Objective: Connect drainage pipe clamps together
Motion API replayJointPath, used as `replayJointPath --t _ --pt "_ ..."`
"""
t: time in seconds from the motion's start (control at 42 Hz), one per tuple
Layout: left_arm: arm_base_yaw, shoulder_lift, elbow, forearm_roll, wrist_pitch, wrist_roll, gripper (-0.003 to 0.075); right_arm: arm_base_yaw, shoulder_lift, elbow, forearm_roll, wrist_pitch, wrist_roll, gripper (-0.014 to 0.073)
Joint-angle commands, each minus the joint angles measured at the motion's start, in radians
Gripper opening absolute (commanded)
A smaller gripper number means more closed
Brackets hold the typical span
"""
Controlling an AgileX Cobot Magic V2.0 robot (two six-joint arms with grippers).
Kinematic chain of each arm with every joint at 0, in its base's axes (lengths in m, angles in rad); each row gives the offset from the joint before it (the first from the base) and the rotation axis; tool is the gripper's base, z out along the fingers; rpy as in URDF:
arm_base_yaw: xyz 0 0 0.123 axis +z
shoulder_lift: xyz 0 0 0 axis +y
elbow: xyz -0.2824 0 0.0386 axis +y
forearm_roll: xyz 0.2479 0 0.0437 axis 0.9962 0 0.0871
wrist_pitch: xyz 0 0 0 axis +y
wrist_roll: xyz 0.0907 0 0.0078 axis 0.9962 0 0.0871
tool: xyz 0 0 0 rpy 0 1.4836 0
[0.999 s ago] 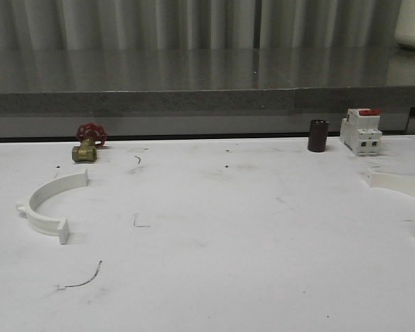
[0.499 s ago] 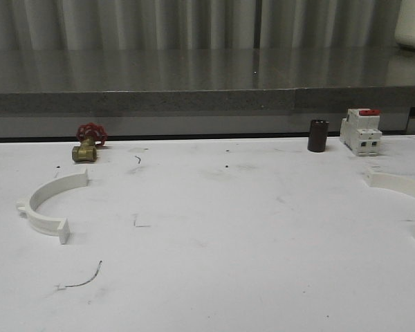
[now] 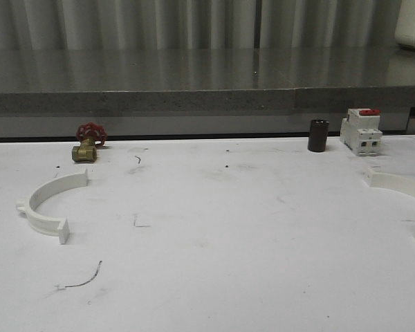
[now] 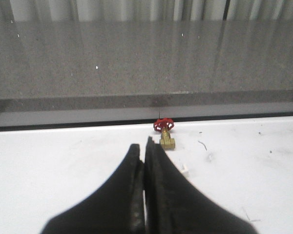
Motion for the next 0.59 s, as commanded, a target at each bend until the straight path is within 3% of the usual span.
replayJointPath --t 0.0,0.214,0.285,0.333,0.452,0.571 --pt "0.0 0.047 -0.034 -0.004 -0.039 -0.006 -0.002 -0.001 0.051 -0.033 -0.007 -0.026 -0.007 -0.0067" --pt "0.0 0.11 -0.021 0.0 -0.03 -0.006 -0.002 -0.001 0.137 -0.025 -0.015 0.018 -0.007 -0.0057" --pt "0.0 0.122 -0.021 0.012 -0.03 -0.006 -0.0008 -0.001 0.149 -0.025 -0.021 0.023 -0.007 0.0022" --pt "0.0 0.128 -0.021 0.019 -0.03 -0.006 0.0036 -0.001 0.15 -0.025 -0.022 0.023 -0.007 0.0108" --pt "0.0 0.136 -0.021 0.021 -0.031 -0.006 0.0256 -0.001 0.15 -0.025 -0.023 0.022 -0.007 0.0357" --pt "0.0 0.15 -0.021 0.021 -0.037 -0.006 0.0465 -0.001 0.15 -0.025 -0.023 0.022 -0.007 0.0477"
